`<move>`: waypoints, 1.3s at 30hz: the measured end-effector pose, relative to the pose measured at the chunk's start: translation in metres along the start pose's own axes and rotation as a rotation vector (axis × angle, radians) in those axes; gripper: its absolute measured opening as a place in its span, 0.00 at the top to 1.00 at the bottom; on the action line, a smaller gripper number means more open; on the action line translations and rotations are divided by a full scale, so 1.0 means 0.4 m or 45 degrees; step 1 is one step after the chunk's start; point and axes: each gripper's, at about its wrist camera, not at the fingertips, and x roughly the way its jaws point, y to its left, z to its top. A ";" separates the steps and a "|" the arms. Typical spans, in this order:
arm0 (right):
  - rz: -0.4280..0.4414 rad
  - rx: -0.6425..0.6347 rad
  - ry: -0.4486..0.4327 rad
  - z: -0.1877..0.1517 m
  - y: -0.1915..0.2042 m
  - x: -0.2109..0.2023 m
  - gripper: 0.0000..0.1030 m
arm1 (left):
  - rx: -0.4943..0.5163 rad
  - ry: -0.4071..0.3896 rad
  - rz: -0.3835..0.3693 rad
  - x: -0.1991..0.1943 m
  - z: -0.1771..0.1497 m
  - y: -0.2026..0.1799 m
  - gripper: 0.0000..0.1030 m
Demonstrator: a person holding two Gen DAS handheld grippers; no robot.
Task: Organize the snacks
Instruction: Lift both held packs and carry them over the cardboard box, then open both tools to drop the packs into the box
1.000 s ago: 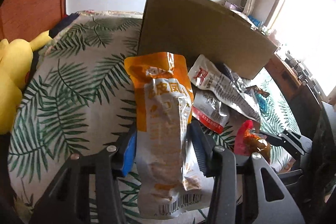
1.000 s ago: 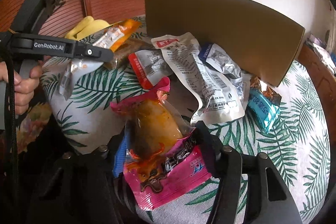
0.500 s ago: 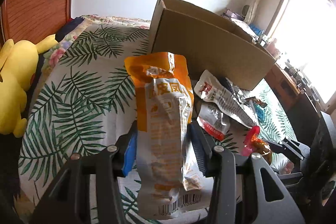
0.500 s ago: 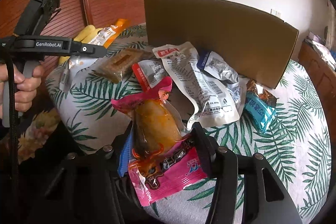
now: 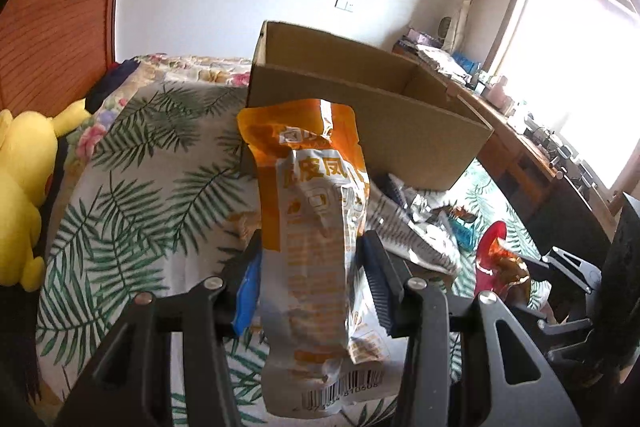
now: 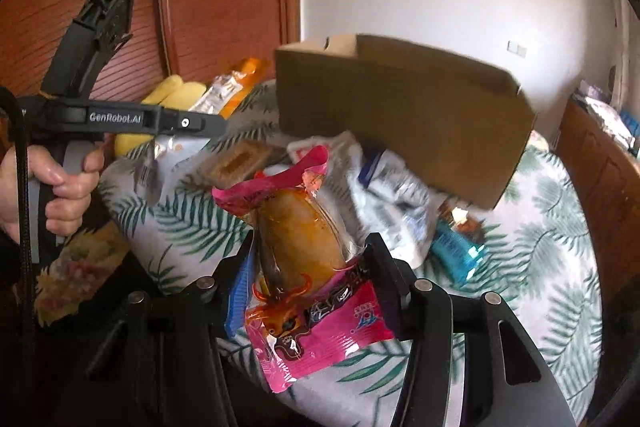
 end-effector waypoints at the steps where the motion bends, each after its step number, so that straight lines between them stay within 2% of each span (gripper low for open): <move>1: -0.006 -0.001 -0.005 0.005 -0.005 -0.003 0.48 | 0.005 -0.006 -0.002 -0.002 0.008 -0.003 0.56; 16: -0.154 0.012 -0.101 0.158 -0.126 -0.026 0.48 | 0.135 -0.117 0.008 -0.027 0.171 -0.080 0.56; 30: -0.219 0.014 -0.089 0.249 -0.182 0.040 0.48 | 0.200 -0.135 0.009 0.004 0.266 -0.128 0.56; 39: -0.244 0.093 -0.067 0.306 -0.247 0.092 0.48 | 0.208 -0.091 0.022 0.083 0.340 -0.143 0.56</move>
